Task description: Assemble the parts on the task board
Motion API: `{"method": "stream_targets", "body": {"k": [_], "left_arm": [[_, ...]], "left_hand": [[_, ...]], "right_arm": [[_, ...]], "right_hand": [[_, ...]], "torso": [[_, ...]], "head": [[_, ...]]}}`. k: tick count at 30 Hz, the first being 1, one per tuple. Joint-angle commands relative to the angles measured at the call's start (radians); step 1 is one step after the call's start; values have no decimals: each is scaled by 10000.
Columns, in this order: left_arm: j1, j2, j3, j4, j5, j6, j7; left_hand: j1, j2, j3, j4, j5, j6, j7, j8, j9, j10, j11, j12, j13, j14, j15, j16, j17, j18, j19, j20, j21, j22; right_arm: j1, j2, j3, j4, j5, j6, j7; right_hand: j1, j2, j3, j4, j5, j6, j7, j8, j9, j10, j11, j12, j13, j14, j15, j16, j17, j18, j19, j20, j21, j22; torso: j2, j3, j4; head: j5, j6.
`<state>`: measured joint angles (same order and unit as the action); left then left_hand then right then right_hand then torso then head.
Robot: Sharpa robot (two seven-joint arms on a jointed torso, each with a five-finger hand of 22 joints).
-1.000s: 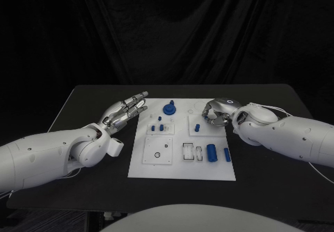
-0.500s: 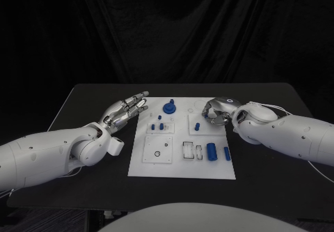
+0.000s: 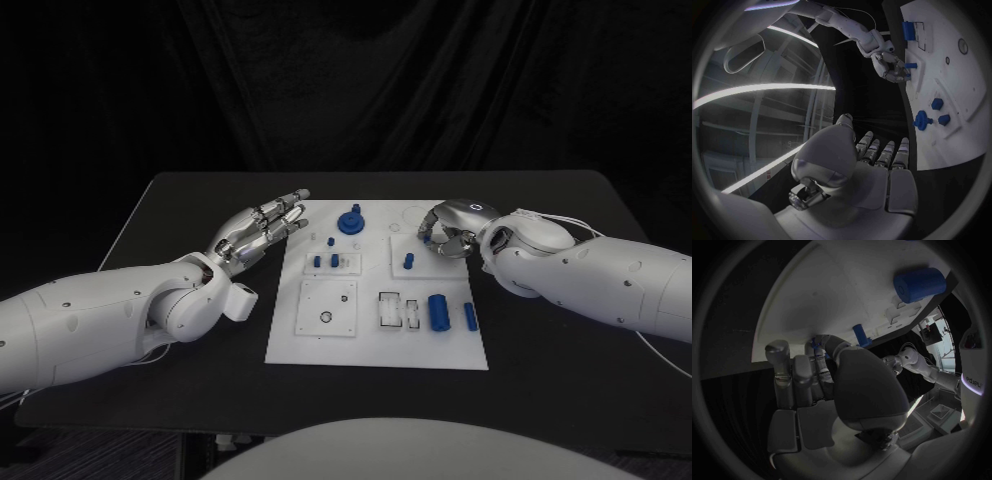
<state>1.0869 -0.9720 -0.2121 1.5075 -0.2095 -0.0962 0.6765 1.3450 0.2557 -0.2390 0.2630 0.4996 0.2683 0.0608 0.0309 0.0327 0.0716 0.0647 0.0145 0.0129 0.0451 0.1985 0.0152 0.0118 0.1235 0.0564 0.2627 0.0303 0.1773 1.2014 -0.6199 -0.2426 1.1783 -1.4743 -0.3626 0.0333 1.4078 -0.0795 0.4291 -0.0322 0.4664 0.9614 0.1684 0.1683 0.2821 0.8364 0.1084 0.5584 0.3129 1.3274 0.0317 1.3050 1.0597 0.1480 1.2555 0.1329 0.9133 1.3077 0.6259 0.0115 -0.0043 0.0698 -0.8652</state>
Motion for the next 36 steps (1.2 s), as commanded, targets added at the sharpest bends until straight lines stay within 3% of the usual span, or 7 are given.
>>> {"method": "stream_targets", "body": {"k": [1, 7, 20, 30, 36], "left_arm": [[-24, 27, 7, -15, 6, 188, 1225], [-39, 50, 7, -56, 6, 216, 1195], [-64, 99, 7, -141, 6, 300, 1089], [-73, 100, 7, -144, 6, 306, 1039], [-74, 101, 7, -139, 6, 304, 1020]], "left_hand": [[92, -19, 41, -17, 38, 28, 52, 35, 14, 18, 62, -11, 9, 17, 52, 47, 14, 151, 3, 74, 64, 7], [127, -12, 70, -48, 71, 10, 33, 30, 11, 17, 111, -12, 8, 45, 89, 64, 20, 145, 29, 105, 78, 43], [190, 0, 122, -110, 139, 1, 65, 28, 11, 10, 125, -13, 7, 67, 127, 78, 24, 144, 69, 142, 100, 90], [207, 8, 140, -127, 160, -1, 73, 28, 11, 5, 138, -14, 6, 73, 139, 83, 26, 144, 82, 153, 107, 104], [215, 12, 149, -136, 168, 4, 79, 29, 12, 16, 149, -12, 9, 75, 146, 85, 26, 143, 86, 159, 109, 101]], "right_arm": [[-83, -28, -37, 9, -23, -189, 127], [-84, -70, -32, 67, -22, -582, 316], [-45, -230, 50, 319, 106, -1008, 336], [363, -406, 74, 678, 115, -870, 99], [602, -710, 72, 1409, 116, -677, -113]], "right_hand": [[144, 92, 6, -100, -266, 131, -58, 112, 106, 262, -48, -53, -77, 78, -89, -24, 7, -160, 128, -58, 167, 901], [169, 179, -94, -144, -554, 276, -144, 209, 311, 721, -165, -252, -274, 232, -172, -41, 18, -218, 322, -148, 455, 964], [191, 160, -133, -176, -621, 291, -160, 218, 367, 822, -183, -334, -336, 255, -196, -71, -21, -216, 334, -172, 437, 958], [141, 155, -186, -135, -734, 269, -156, 201, 410, 838, -173, -448, -403, 213, -187, -154, -138, -201, 284, -173, 316, 923], [107, 140, -225, -107, -815, 239, -152, 181, 432, 838, -165, -516, -441, 221, -179, -159, -130, -200, 273, -168, 281, 913]], "torso": [[-3, -2, 0], [0, 0, -3], [-1, -1, 0], [-10, -13, 1], [-8, -10, -1]], "head": [[1, -2], [-18, 16], [-8, -8], [27, -48], [98, -66]]}}
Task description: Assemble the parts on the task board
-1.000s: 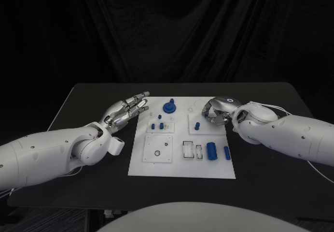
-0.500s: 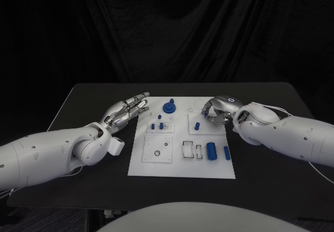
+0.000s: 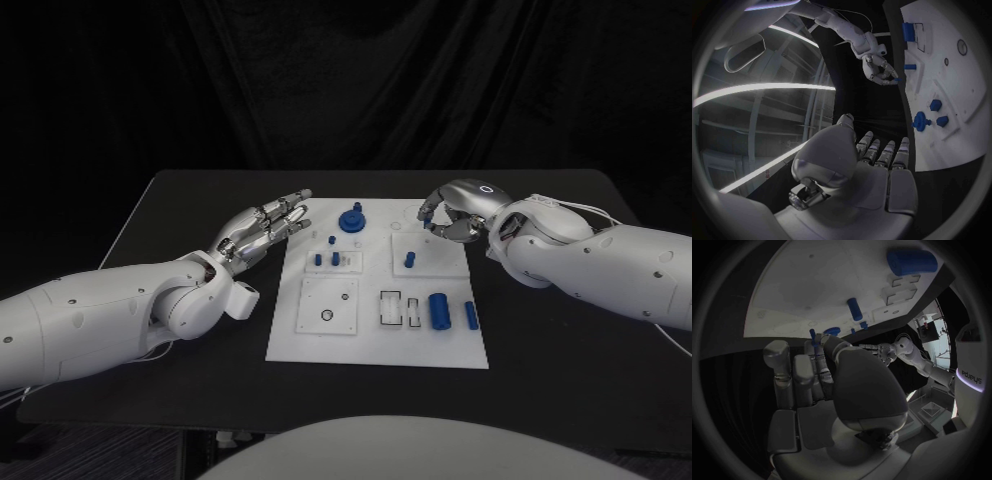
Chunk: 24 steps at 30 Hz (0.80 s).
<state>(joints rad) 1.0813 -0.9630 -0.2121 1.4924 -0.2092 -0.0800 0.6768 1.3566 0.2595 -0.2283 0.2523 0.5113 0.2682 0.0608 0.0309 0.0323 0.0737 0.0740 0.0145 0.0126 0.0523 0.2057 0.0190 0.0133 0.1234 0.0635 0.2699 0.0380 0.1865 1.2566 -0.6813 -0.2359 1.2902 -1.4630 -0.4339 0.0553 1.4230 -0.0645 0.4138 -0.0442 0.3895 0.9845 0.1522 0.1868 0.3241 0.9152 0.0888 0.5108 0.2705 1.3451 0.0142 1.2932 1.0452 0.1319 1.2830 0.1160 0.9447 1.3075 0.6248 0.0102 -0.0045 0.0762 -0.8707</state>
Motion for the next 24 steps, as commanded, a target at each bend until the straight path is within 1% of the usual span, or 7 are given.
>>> {"method": "stream_targets", "body": {"k": [1, 9, 12, 15, 20, 21, 24], "left_arm": [[-18, 12, 7, 12, 3, 141, 1014], [-19, 12, 7, 41, 3, 137, 1038], [-19, 13, 7, 54, 3, 131, 1053], [-20, 5, 7, 58, 3, 109, 1068], [-20, -13, 7, 72, 3, 66, 1103], [-20, -19, 7, 82, 3, 57, 1110], [-20, -44, 7, 113, 3, 53, 1119]], "left_hand": [[99, -26, 41, -29, 52, 4, 80, 29, 15, -6, 56, -11, 11, 3, 74, 46, 11, 143, 14, 88, 32, 8], [103, -27, 46, -35, 58, 32, 90, 33, 19, 11, 74, -8, 15, 4, 77, 48, 11, 143, 21, 91, 36, 17], [103, -28, 47, -36, 59, 34, 95, 34, 20, 8, 77, -8, 14, -11, 75, 41, 7, 143, 17, 90, 33, 2], [99, -15, 61, -34, 60, 45, 127, 37, 21, 10, 97, -8, 14, -67, 6, 19, -6, 166, 7, 59, 26, -38], [41, -4, 68, 29, 43, 45, 175, 35, 20, -25, 89, -16, 8, -290, -327, -76, -56, 302, -95, -111, -39, -217], [37, -3, 73, 41, 41, 31, 166, 32, 18, -43, 100, -19, 4, -342, -431, -100, -70, 344, -139, -169, -65, -288], [25, -4, 74, 66, 20, -28, 28, 22, 11, -70, 115, -23, 0, -391, -528, -123, -84, 393, -180, -230, -88, -350]], "right_arm": [[67, -145, 4, 433, 2, 60, -347], [124, -488, -33, 2107, -148, 288, -368], [122, -442, -47, 2577, -206, 380, -377], [101, -304, -58, 2810, -237, 444, -377], [-33, 93, -72, 2877, -490, 529, -399], [-84, 203, -74, 2856, -591, 539, -408], [-227, 493, -77, 2801, -873, 611, -446]], "right_hand": [[-47, -11, -76, 17, -52, 4, 11, -7, 14, 50, 32, -47, -21, 52, -3, -33, 30, -39, -2, 0, -36, 915], [-55, -10, -110, 35, -94, -4, 1, -13, 47, 84, 23, -85, -45, 200, -9, 111, 259, -81, 128, 1, 183, 974], [-74, -19, -132, 51, -121, -15, 1, -20, 57, 96, 22, -98, -53, 235, -9, 143, 311, -86, 149, 1, 206, 980], [-75, -19, -133, 52, -123, -15, 1, -21, 57, 97, 22, -99, -53, 235, -9, 143, 309, -85, 148, 1, 201, 979], [-72, -20, -134, 51, -125, -16, -2, -21, 59, 101, 20, -100, -55, 255, -10, 166, 351, -87, 155, 1, 213, 982], [-73, -21, -137, 51, -128, -17, -2, -22, 61, 102, 19, -102, -56, 257, -10, 168, 352, -87, 156, 1, 212, 982], [-64, -47, -151, 44, -163, -25, -4, -29, 82, 66, 28, -170, -90, 259, -8, 157, 322, -77, 151, 1, 165, 969]], "torso": [[2, 3, 4], [10, 15, 10], [13, 17, 4], [16, 8, -3], [4, 0, 6], [3, -2, 18], [9, -1, 20]], "head": [[45, -19], [186, -19], [235, -19], [259, -19], [284, -19], [296, -19], [352, -19]]}}
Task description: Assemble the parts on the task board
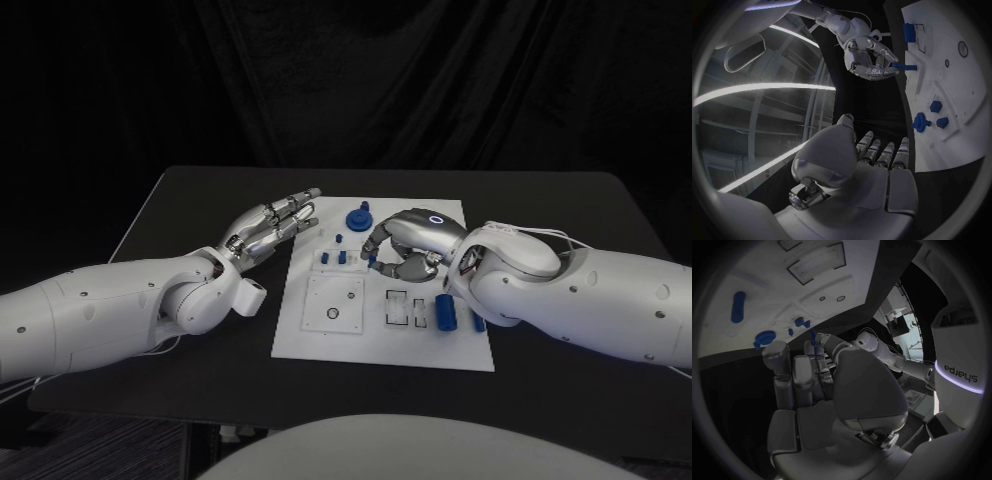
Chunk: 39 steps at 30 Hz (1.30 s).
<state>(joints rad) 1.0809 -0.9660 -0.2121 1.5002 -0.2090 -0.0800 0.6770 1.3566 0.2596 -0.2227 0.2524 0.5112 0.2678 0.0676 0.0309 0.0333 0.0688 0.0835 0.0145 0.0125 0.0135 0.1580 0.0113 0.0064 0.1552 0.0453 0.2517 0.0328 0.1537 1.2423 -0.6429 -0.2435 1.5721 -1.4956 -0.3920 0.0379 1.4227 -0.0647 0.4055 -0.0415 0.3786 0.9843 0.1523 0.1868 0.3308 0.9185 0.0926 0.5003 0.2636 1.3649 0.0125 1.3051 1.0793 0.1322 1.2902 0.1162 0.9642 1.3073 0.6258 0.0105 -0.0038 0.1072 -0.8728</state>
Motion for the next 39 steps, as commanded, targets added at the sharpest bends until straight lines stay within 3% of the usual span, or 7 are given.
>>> {"method": "stream_targets", "body": {"k": [1, 17, 26, 39], "left_arm": [[-17, -24, 7, 44, 1, 70, 1109], [-26, 78, 8, -3, 1, 337, 988], [-163, 73, 8, 105, 1, 403, 924], [-205, 87, 9, 78, 1, 431, 889]], "left_hand": [[21, -3, 17, 72, 14, -31, -39, 21, 0, -28, 10, -24, 0, -10, -65, -49, -16, 81, -5, -63, -41, -36], [57, 116, 99, 90, 18, -75, 4, 18, -4, -93, -55, -34, -10, -21, -37, -52, -18, 81, -12, -42, -44, -30], [103, 170, 159, 71, 37, -95, 68, 16, -5, -114, -43, -37, -13, -23, -32, -52, -18, 97, -5, -19, -39, -15], [160, 206, 225, 40, 67, -75, 124, 23, -1, -126, -70, -37, -13, -2, 28, -38, -9, 103, 0, 26, -36, -13]], "right_arm": [[-162, 258, -2, -47, -671, 231, -290], [-743, 1163, -1, -703, -1089, 300, -564], [-882, 1266, -1, -949, -1244, 252, -594], [-927, 1247, -1, -1122, -1269, 312, -594]], "right_hand": [[-61, -47, -69, 18, -57, -26, -3, -31, 19, 24, -7, -80, -29, 62, 9, 38, -19, -82, 87, -1, -19, 974], [-14, -71, -74, -7, -135, -36, -4, -43, 67, 35, -3, -195, -97, 133, 12, 108, 94, -101, 161, 2, 77, 1002], [35, -90, -74, -39, -172, -23, 3, -40, 105, 46, 8, -257, -133, 142, 18, 110, 89, -99, 172, 3, 61, 999], [32, -97, -95, -34, -216, 11, 4, -17, 143, 80, 10, -281, -150, 132, 21, 91, 52, -99, 180, 5, 60, 999]], "torso": [[11, 3, 10], [3, 3, -10], [0, 4, 0], [-1, 0, -11]], "head": [[71, 2], [156, 2], [208, 2], [235, 2]]}}
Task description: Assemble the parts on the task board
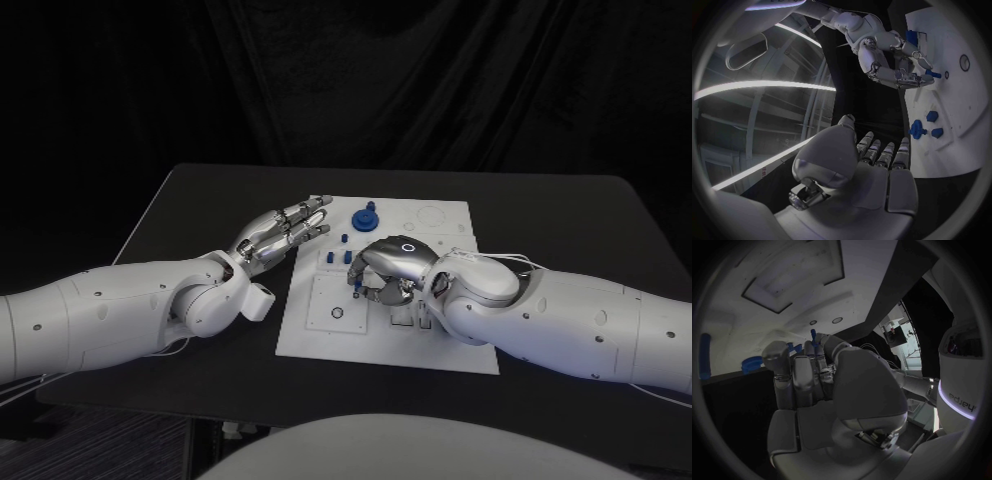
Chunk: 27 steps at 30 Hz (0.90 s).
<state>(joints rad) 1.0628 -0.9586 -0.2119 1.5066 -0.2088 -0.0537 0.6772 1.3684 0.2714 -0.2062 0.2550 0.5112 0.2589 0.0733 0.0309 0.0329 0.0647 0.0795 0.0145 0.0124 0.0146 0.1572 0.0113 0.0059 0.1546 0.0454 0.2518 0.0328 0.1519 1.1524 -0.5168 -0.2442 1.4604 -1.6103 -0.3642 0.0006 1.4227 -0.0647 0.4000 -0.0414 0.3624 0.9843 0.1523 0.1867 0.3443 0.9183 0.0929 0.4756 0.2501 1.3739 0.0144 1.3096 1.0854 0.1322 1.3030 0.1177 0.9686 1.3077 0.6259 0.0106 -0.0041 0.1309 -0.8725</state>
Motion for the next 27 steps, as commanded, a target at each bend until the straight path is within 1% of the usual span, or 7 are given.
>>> {"method": "stream_targets", "body": {"k": [1, 8, 15, 18, 27], "left_arm": [[-24, 14, 7, 16, -1, 170, 888], [-29, 21, 7, 7, -1, 156, 900], [-31, 3, 7, 6, -1, 144, 892], [-31, 9, 7, -12, -1, 154, 881], [-35, 53, 7, -56, -1, 201, 869]], "left_hand": [[42, 88, 60, 13, 67, 14, 66, 23, 3, -85, -30, -37, -13, -13, 36, -39, -5, 109, 0, 25, -36, 5], [43, 88, 62, 12, 67, 15, 70, 23, 3, -85, -32, -37, -12, -14, 38, -39, -5, 108, -1, 28, -37, 0], [45, 87, 65, 12, 64, 34, 82, 27, 6, -90, -39, -38, -13, -15, 42, -40, -6, 108, -2, 32, -37, -1], [46, 86, 70, 13, 61, 47, 106, 30, 8, -84, -49, -36, -12, -12, 46, -37, -4, 108, -2, 36, -37, -3], [50, 80, 73, 10, 61, 65, 125, 34, 11, -90, -51, -38, -13, -7, 57, -34, -2, 107, -4, 42, -39, -11]], "right_arm": [[-29, -17, 7, -7, -122, 36, -219], [-54, 21, 6, -39, -123, 76, -196], [-115, 68, 6, -81, -123, 80, -174], [-137, 94, 6, -118, -123, 75, -171], [-198, 169, 6, -210, -123, 79, -175]], "right_hand": [[32, -96, -40, -35, -53, 11, 4, -16, 8, 82, 8, -34, -15, 42, 2, 46, -8, -100, 52, -11, 16, 995], [26, -97, -50, -29, -73, 22, 3, -9, 25, 96, 7, -43, -22, 27, 3, 25, -47, -95, 44, -10, -11, 988], [25, -95, -51, -27, -77, 25, 2, -6, 28, 99, 7, -45, -23, 28, 3, 27, -43, -95, 44, -10, -10, 988], [24, -90, -54, -24, -83, 31, 1, -1, 37, 105, 6, -50, -27, 29, 3, 28, -39, -97, 49, -9, -2, 990], [39, -82, -63, -30, -90, 73, -11, 31, 83, 131, -2, -66, -38, 23, -2, 18, -52, -90, 38, -11, -37, 981]], "torso": [[-1, -2, -8], [5, -6, 0], [0, -1, 6], [-3, 1, -4], [16, -3, 3]], "head": [[-1, -2], [1, -2], [51, -2], [65, -2], [21, -2]]}}
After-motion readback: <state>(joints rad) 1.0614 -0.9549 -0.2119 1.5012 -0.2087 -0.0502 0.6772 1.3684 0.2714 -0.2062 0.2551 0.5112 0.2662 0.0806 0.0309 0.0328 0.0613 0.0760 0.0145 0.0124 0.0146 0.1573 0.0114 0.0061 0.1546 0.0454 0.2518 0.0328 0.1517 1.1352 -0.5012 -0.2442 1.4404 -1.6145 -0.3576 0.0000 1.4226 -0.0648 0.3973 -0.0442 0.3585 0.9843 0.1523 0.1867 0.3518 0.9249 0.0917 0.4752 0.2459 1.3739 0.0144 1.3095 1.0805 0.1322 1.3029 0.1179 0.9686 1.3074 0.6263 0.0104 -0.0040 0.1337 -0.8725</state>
